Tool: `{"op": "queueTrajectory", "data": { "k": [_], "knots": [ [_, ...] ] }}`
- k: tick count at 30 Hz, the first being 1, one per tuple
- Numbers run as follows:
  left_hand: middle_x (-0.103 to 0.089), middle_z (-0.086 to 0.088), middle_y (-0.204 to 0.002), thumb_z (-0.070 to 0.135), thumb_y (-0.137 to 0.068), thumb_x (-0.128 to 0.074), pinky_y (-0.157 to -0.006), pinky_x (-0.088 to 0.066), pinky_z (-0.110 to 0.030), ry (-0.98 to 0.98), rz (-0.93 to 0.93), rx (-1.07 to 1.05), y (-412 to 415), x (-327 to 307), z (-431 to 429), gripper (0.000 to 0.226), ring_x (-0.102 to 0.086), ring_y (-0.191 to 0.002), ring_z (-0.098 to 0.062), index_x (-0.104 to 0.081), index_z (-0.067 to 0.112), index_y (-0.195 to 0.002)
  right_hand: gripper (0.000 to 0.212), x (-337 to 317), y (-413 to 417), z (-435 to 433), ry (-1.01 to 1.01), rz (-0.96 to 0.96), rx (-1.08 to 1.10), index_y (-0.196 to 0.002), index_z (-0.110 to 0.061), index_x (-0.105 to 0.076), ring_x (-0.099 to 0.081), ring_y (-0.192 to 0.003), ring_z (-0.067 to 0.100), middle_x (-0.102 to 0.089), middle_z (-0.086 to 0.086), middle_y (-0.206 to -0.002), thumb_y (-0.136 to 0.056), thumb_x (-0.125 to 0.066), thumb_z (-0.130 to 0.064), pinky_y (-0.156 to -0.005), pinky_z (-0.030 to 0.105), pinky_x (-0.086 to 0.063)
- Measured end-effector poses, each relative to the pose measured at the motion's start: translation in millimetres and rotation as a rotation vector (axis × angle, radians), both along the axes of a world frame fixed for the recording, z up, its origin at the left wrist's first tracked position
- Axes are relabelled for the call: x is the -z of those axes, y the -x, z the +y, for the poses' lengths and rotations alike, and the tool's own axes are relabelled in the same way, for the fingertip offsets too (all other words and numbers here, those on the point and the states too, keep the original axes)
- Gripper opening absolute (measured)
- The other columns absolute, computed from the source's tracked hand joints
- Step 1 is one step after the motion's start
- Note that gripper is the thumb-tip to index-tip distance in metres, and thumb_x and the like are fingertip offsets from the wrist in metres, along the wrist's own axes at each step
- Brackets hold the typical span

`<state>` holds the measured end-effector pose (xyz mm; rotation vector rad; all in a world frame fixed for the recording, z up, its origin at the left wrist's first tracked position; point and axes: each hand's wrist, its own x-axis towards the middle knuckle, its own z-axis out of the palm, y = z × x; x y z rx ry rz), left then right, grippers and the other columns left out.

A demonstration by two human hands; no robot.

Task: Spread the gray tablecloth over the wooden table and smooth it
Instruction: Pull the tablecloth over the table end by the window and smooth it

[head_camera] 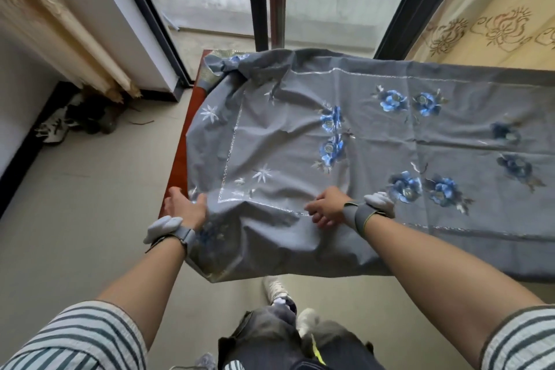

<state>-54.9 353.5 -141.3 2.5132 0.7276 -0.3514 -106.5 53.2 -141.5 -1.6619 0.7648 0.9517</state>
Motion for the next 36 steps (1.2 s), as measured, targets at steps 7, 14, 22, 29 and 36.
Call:
{"op": "queueTrajectory", "data": {
  "k": [7, 14, 22, 29, 36],
  "knots": [
    [-0.069, -0.016, -0.106, 0.051, -0.056, -0.086, -0.091, -0.053, -0.045, 0.470, 0.231, -0.269, 60.7, 10.9, 10.9, 0.077, -0.065, -0.096, -0.037, -0.065, -0.002, -0.108, 0.029, 14.1, 79.4, 9.6, -0.129, 0.362, -0.228, -0.073, -0.008, -0.054, -0.065, -0.045, 0.017, -0.065, 0.009, -0.053, -0.096, -0.048, -0.024, -0.041, 0.016, -0.040],
    [-0.069, -0.022, -0.103, 0.007, -0.069, -0.081, -0.067, -0.060, -0.043, 0.723, 0.362, -0.363, 96.7, 7.0, 9.3, 0.055, -0.068, -0.075, -0.034, -0.059, -0.002, -0.118, 0.021, 49.9, 136.9, 8.4, -0.175, 0.304, 0.360, -0.097, -0.008, -0.050, -0.061, -0.078, 0.032, -0.055, 0.018, -0.094, -0.090, -0.062, -0.024, -0.063, 0.039, -0.055],
    [-0.066, -0.015, -0.111, 0.011, -0.078, -0.074, -0.084, -0.056, -0.047, 0.822, 0.185, -0.472, 86.4, -16.0, 27.0, 0.049, -0.066, -0.096, -0.032, -0.053, 0.011, -0.123, 0.015, 57.2, 138.8, 33.4, -0.287, 0.113, 1.013, -0.072, -0.006, -0.057, -0.052, -0.057, 0.017, -0.056, 0.008, -0.065, -0.086, -0.058, 0.000, -0.038, 0.019, -0.047],
    [-0.054, -0.015, -0.130, 0.043, -0.081, -0.067, -0.096, -0.048, -0.037, 0.417, -0.126, -0.665, 76.6, -12.4, 43.7, 0.069, -0.055, -0.114, -0.032, -0.046, 0.002, -0.132, 0.023, 38.7, 156.9, 33.8, -0.127, 0.101, 0.764, -0.062, -0.014, -0.062, -0.048, -0.035, 0.004, -0.059, -0.003, -0.050, -0.077, -0.079, -0.016, -0.040, 0.014, -0.039],
    [-0.047, -0.017, -0.139, 0.024, -0.095, -0.038, -0.105, -0.035, -0.031, 0.194, 0.001, -0.763, 71.0, -2.7, 105.0, 0.047, -0.047, -0.126, -0.030, -0.048, -0.005, -0.130, 0.039, 40.1, 166.9, 51.2, 0.108, 0.028, 0.729, -0.061, -0.014, -0.049, -0.036, -0.033, 0.013, -0.049, 0.001, -0.047, -0.080, -0.076, -0.035, -0.040, 0.015, -0.028]
  ]
}}
